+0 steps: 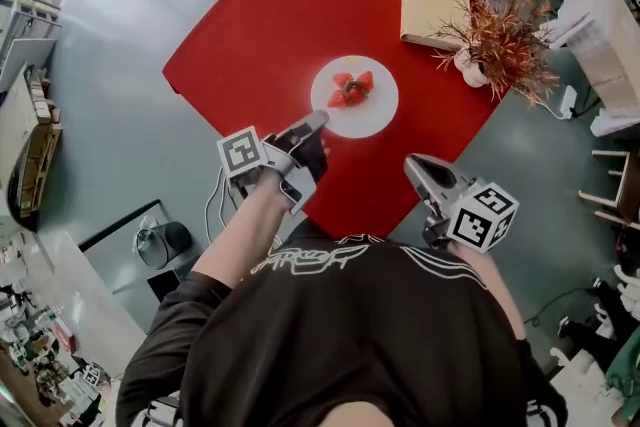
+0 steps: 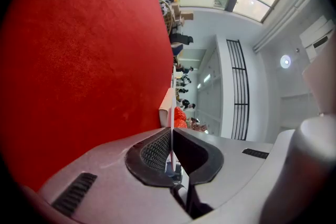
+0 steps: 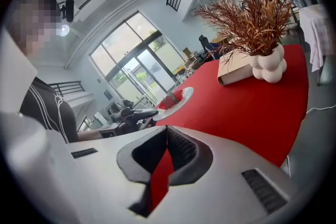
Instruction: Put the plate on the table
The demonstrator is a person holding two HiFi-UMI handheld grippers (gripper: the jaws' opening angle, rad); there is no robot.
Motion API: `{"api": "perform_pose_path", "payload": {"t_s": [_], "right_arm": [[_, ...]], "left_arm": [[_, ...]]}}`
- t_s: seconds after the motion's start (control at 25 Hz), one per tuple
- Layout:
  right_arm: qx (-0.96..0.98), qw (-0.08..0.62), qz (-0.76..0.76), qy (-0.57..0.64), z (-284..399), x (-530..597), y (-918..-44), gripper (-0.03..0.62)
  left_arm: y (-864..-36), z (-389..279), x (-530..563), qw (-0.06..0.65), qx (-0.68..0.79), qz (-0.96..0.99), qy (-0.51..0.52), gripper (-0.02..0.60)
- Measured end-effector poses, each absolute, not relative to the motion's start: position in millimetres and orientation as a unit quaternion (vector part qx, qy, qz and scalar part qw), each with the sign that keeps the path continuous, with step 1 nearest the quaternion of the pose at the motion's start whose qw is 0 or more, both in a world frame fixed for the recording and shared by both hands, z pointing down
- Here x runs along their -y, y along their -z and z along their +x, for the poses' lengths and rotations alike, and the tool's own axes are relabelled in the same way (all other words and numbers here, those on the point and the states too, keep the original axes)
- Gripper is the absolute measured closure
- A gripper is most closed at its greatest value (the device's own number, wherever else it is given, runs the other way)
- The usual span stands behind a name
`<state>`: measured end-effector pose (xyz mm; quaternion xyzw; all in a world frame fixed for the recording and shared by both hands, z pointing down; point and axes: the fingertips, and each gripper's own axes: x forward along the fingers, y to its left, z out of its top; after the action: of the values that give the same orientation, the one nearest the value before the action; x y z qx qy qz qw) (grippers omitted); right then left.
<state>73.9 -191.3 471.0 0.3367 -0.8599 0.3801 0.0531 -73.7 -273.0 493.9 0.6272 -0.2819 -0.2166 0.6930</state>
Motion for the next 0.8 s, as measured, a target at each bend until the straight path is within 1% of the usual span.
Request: {"api": "perform_pose_path", "payload": {"t_s": [0.32,0.6,0.8], "right_arm": [[0.856,0.054,0.326,-0.397,67.2,196.3,-484.7,0.586],[0.854,0.038,0.317,-0.41,64.7,195.4,-485.3,0.586],[0.852,0.033,0.316,-0.415,65.8,192.3,-486.6,0.586]], "left_arm": [[-527.5,-72.6,289.4,0.693,0.297,0.623,0.209,0.566],[-555.1,-77.9,292.0,0.705,0.322,0.605,0.182,0.566],[-557.6,-77.9,294.6,0.705,0.324,0.603,0.185,0.566]]}}
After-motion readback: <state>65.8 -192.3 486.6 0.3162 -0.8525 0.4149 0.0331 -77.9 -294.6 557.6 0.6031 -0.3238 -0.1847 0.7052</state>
